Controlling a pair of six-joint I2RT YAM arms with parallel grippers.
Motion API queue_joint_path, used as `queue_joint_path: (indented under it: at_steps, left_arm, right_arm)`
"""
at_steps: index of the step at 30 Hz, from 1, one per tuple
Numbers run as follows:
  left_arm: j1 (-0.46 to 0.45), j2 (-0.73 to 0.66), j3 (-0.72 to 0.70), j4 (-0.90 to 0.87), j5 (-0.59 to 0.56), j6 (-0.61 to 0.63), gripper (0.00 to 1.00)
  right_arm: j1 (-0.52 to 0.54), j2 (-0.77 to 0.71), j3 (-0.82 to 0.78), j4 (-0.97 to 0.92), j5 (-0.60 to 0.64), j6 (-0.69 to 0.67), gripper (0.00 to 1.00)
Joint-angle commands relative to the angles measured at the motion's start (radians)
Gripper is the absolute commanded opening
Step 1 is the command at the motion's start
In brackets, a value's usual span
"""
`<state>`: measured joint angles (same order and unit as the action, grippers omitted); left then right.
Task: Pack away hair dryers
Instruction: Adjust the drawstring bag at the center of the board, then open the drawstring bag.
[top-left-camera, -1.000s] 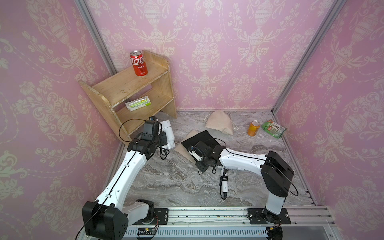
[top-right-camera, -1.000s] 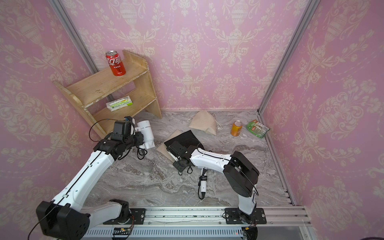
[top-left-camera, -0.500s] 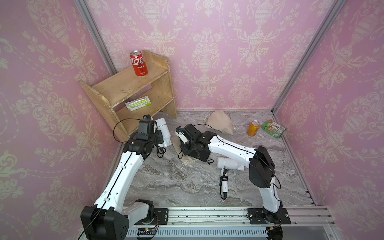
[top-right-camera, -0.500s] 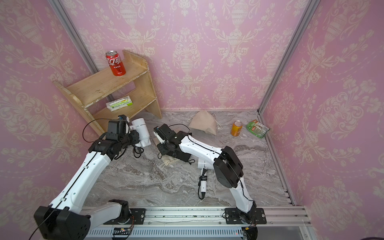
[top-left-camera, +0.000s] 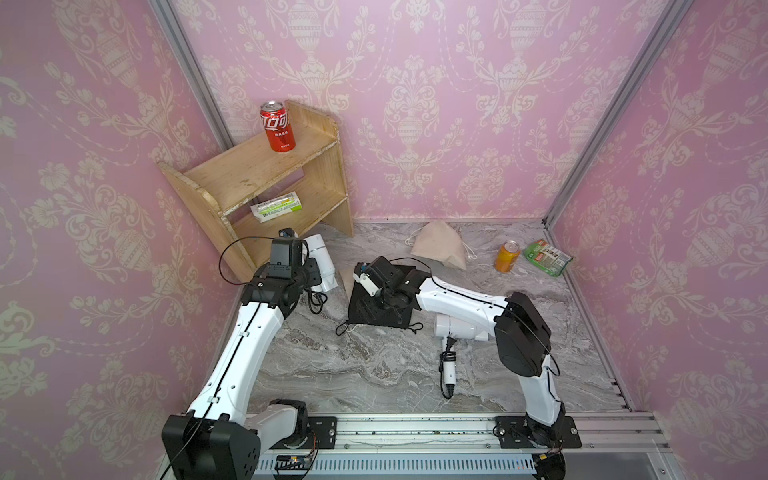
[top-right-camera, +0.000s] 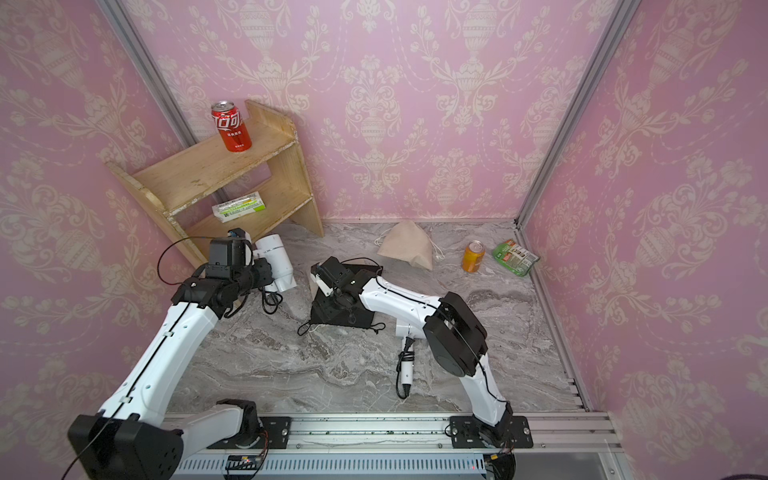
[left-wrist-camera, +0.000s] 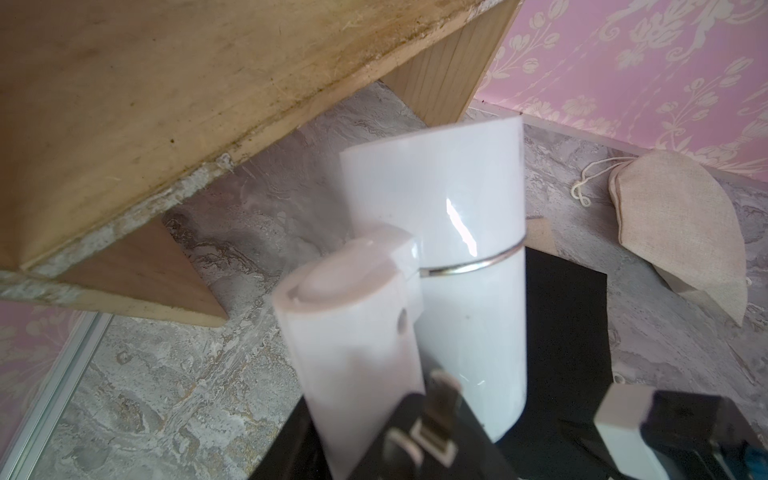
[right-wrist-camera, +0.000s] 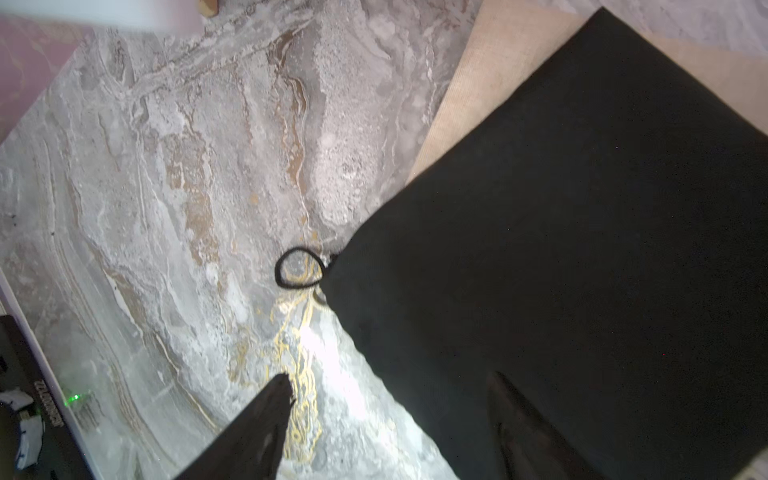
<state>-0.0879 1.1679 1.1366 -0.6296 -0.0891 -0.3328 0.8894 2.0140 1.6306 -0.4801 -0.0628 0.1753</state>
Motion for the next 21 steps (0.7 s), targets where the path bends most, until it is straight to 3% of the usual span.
queue_joint_path:
  at_steps: [1, 6, 11, 21]
  left_arm:
    - [0.008, -0.008, 0.016, 0.011, 0.026, -0.034, 0.05]
    - [0.007, -0.019, -0.016, 0.019, 0.1, -0.064, 0.06]
    - [0.007, -0.033, -0.055, 0.034, 0.194, -0.114, 0.08]
    - [0.007, -0.054, -0.123, 0.062, 0.278, -0.17, 0.09]
  right_arm:
    - [-0.008, -0.116, -0.118, 0.083, 0.073, -0.107, 0.75]
    - [-0.009, -0.185, -0.286, 0.099, 0.182, -0.238, 0.73]
    - [-0.009, -0.201, -0.371, 0.154, 0.206, -0.332, 0.69]
    - [-0.004, -0.117, -0.316, 0.145, 0.17, -0.432, 0.64]
